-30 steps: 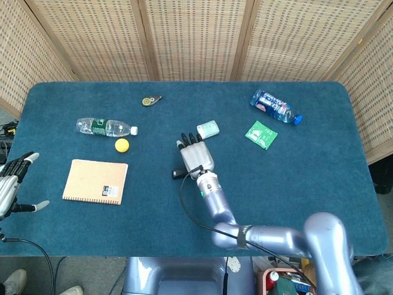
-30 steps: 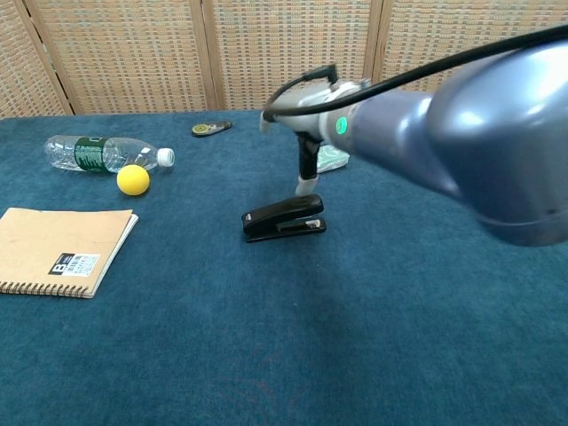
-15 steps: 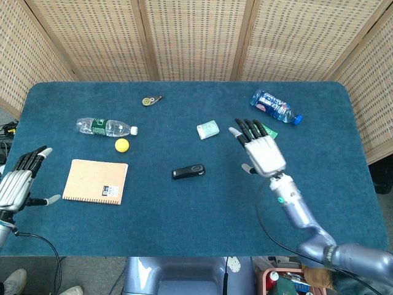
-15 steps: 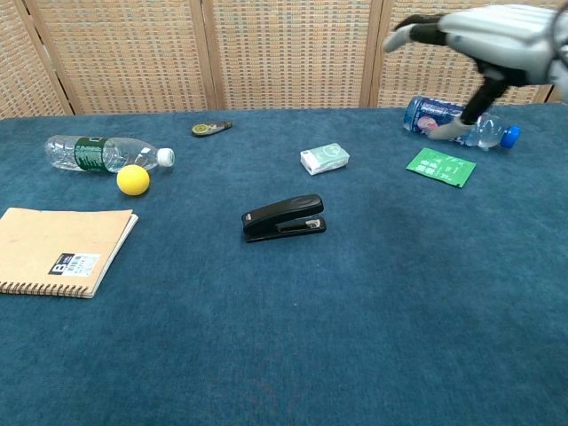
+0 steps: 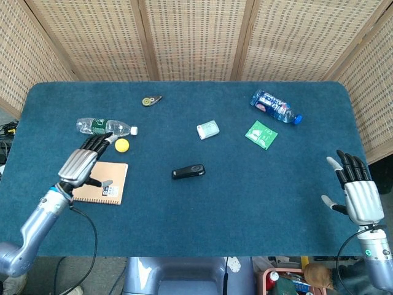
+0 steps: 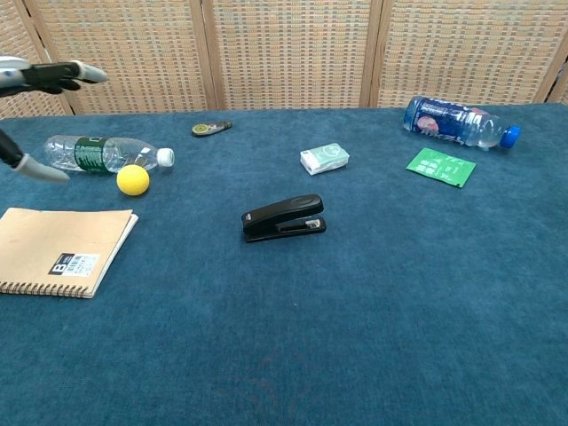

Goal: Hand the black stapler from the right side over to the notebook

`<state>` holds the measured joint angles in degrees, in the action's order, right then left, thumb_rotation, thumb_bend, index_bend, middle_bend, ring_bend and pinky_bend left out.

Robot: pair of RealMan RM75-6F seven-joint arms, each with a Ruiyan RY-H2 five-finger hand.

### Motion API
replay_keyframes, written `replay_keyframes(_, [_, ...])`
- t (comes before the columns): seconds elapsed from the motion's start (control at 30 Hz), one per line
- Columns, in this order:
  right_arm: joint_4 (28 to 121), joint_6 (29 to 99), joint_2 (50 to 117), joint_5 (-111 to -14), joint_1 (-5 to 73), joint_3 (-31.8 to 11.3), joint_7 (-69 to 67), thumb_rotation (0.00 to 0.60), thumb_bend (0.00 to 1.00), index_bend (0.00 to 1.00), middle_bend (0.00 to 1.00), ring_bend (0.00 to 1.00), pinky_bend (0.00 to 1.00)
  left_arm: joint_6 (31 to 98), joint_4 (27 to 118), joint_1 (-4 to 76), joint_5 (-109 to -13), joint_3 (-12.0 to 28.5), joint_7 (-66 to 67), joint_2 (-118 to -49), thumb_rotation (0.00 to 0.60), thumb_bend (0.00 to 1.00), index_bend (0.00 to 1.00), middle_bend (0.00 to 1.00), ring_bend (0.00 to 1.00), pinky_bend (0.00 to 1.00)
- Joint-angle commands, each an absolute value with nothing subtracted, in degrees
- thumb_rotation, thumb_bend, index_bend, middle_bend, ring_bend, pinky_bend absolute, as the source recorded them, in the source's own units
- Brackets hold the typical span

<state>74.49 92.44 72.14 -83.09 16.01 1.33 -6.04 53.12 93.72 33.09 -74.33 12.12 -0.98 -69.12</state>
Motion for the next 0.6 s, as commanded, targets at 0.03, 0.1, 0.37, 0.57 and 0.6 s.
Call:
replay_keyframes(0.03, [74.7,92.8,71.6,-83.2,15.4,0.8,-6.6,0.6,0.05,0.06,0.04,0.0,0.06,46.6,94.0,40.7,-64.3,15.2,8.3,-75.9,0.6,0.0,0.0,0.0,0.0,0.0])
replay_keyframes(0.1, [74.9,92.8,71.3,-83.2,15.1,0.4,-7.1,0.6,0.05,0.06,0.05,0.0,0.06,45.8,93.2,43.4,-60.3,15.9,11.8,-78.9,0.6,0.0,0.0,0.0,0.0,0.0])
replay_keyframes(0.37, [74.5,91.5,70.9,-82.5,14.4,-1.3,-9.3,0.6,0.05,0.06,0.08,0.0,0.05,46.1,83.1,55.3,-41.2,16.5,26.9,-95.0,0.6,0.0,0.0,0.0,0.0,0.0])
replay_keyframes(0.57, [74.4,90.6,70.9,-82.3,14.1,-2.2,-9.8,0.6,0.05,0.06,0.08,0.0,0.03,48.5,74.6,60.7,-31.4,18.6,30.3,-104.2,0.6,0.0,0.0,0.0,0.0,0.04])
replay_keyframes(0.6, [74.4,90.3,70.8,-82.1,14.0,-2.4,-10.1,0.6,0.05,0.06,0.08,0.0,0.03,49.4,73.1,61.4,-31.3,18.6,30.9,-105.4,0.6,0.0,0.0,0.0,0.0,0.06])
